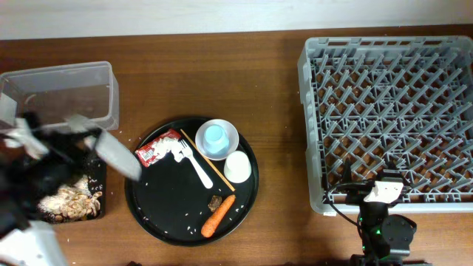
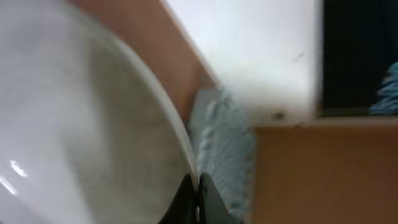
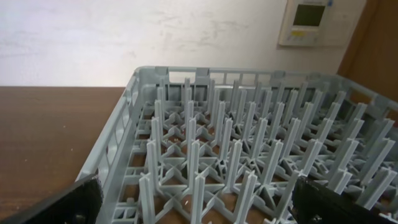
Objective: Sort waste into correct bins and load items into the dishwasher rack
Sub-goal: 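Carry the empty plate back and set it on the round tray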
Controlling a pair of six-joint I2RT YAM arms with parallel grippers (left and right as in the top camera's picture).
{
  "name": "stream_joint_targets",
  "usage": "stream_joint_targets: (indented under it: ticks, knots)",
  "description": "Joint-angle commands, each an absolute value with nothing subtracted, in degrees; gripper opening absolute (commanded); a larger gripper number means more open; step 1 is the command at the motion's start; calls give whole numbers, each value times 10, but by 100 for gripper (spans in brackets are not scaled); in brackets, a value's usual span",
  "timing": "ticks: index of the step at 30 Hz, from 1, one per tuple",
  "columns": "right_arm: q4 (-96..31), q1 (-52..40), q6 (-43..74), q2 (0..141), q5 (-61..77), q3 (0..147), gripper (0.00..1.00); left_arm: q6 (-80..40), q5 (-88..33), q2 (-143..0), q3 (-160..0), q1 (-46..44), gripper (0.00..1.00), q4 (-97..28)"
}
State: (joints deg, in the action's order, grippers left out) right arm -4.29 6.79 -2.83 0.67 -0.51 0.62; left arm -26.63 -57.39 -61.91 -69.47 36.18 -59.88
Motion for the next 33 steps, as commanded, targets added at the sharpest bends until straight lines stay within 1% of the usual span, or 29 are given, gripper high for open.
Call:
stream_joint_targets:
  ticks: [1, 3, 4, 6, 8, 12, 15, 19, 22, 26, 30, 33]
  knots:
    - [-47, 72, -28, 3, -4, 3, 99, -232, -291, -581, -695, 197, 0, -675]
    - [-47, 72, -28, 3, -4, 3, 99, -230, -235, -583, -693, 111, 0, -704]
    - [-47, 72, -28, 3, -5, 3, 99, -230, -218, -584, -688, 53, 0, -710]
    - [-47, 72, -28, 3, -4, 3, 99, -255, -179, -585, -668, -26, 0, -705]
    - [-47, 72, -27, 3, -5, 3, 99, -287, -140, -589, -643, -74, 0, -691]
    - [-47, 72, -28, 3, -5, 3, 99, -306, -123, -639, -567, -161, 0, -616]
    - [-47, 72, -28, 3, -5, 3, 99, -306, -57, -682, -565, -193, 0, -600]
    - [-47, 72, -28, 3, -4, 3, 99, -306, -34, -745, -565, -232, 0, -594]
    - [-47, 72, -28, 3, -4, 3, 99, -306, -17, -800, -565, -258, 0, -550]
    - [-47, 72, -28, 3, -4, 3, 99, -305, -15, -848, -565, -263, 0, -518]
    - [-47, 72, -28, 3, -4, 3, 99, -306, -15, -888, -565, -263, 1, -521]
    - [-47, 72, -28, 3, -4, 3, 99, -306, -15, -893, -565, -263, 1, -537]
